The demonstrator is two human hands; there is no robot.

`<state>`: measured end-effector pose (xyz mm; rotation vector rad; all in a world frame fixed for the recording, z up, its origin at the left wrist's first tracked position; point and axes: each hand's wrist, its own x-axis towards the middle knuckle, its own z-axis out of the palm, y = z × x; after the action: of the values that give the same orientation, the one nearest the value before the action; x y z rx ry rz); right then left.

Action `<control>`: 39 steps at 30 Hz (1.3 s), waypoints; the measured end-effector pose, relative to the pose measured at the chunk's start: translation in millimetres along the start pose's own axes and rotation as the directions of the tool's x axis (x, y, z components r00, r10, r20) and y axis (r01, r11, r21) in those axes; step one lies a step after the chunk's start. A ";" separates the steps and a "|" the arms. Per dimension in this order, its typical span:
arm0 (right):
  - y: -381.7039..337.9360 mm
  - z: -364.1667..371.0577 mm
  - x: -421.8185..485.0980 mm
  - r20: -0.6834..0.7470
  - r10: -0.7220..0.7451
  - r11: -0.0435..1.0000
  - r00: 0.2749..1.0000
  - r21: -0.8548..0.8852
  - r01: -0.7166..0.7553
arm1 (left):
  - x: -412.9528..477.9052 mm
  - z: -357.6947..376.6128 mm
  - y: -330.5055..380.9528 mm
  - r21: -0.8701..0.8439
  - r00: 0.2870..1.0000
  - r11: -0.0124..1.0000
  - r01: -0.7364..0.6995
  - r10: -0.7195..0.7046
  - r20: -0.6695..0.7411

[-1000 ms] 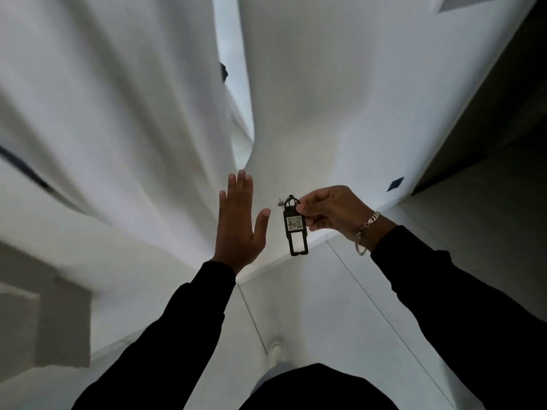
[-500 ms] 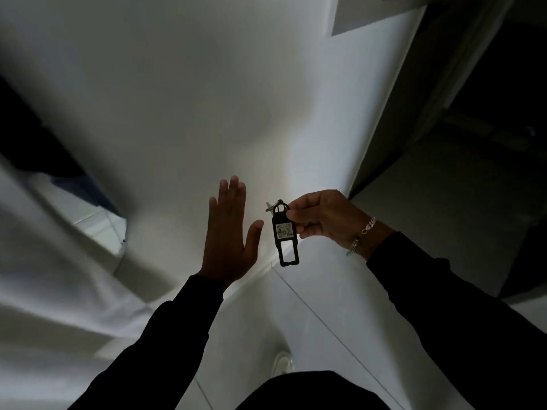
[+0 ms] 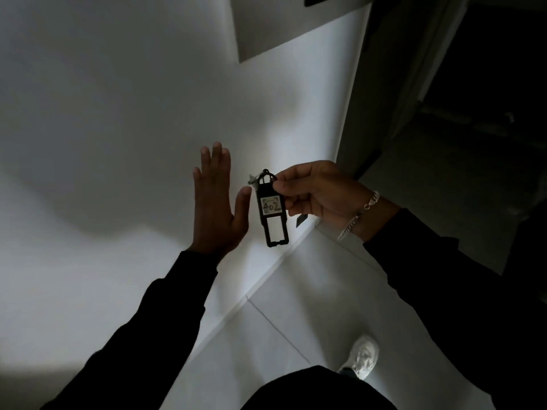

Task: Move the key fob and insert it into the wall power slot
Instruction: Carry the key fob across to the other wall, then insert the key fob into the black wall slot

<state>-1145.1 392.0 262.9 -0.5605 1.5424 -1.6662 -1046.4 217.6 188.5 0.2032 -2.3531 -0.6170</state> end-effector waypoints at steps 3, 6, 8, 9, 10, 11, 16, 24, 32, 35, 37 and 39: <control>-27.7 -45.4 16.6 0.049 -0.044 0.998 0.998 -0.043 0.046 | 46.4 27.0 19.6 0.031 0.999 1.000 0.001 0.000 -0.047; -59.1 -91.7 29.7 0.103 -0.082 0.995 0.991 -0.048 0.088 | 89.8 47.8 46.2 0.059 0.993 0.998 0.030 -0.024 -0.112; -78.2 -119.3 40.0 0.151 -0.098 0.990 0.984 -0.081 0.111 | 115.3 59.2 59.6 0.080 0.988 0.997 0.020 -0.008 -0.151; -87.2 -133.8 45.3 0.165 -0.104 0.988 0.981 -0.096 0.121 | 127.4 65.9 65.2 0.084 0.984 0.996 0.019 -0.004 -0.177; -94.8 -146.6 50.1 0.178 -0.113 0.986 0.978 -0.100 0.132 | 137.0 72.1 69.7 0.087 0.979 0.996 0.017 0.001 -0.204; -101.8 -158.6 56.1 0.189 -0.120 0.985 0.975 -0.096 0.140 | 146.3 78.3 73.4 0.091 0.974 0.996 0.016 0.006 -0.227; -134.3 -203.5 94.2 0.251 -0.155 0.978 0.955 -0.095 0.184 | 199.2 108.2 93.3 0.095 0.958 0.996 0.004 0.024 -0.286; -213.2 -264.2 161.8 0.336 -0.275 0.950 0.901 -0.047 0.308 | 295.6 130.9 101.3 0.180 0.874 0.983 -0.036 0.118 -0.471; -294.1 -298.8 248.6 0.299 -0.394 0.912 0.869 0.009 0.410 | 376.5 118.8 86.9 0.524 0.868 0.850 0.060 0.215 -0.448; -311.7 -300.5 275.6 0.322 -0.460 0.870 0.828 -0.026 0.493 | 391.9 107.2 73.3 0.727 0.848 0.677 0.115 0.314 -0.427; -323.8 -301.9 289.8 0.360 -0.500 0.843 0.788 -0.008 0.538 | 401.4 98.5 65.5 0.824 0.836 0.542 0.163 0.368 -0.407; -331.7 -302.8 298.5 0.391 -0.532 0.814 0.751 -0.009 0.581 | 405.3 91.3 58.2 0.893 0.834 0.392 0.219 0.399 -0.380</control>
<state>-1635.8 333.8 478.8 -1.4445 1.2670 -1.7452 -1410.2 179.5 393.9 0.6413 -1.8148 0.8519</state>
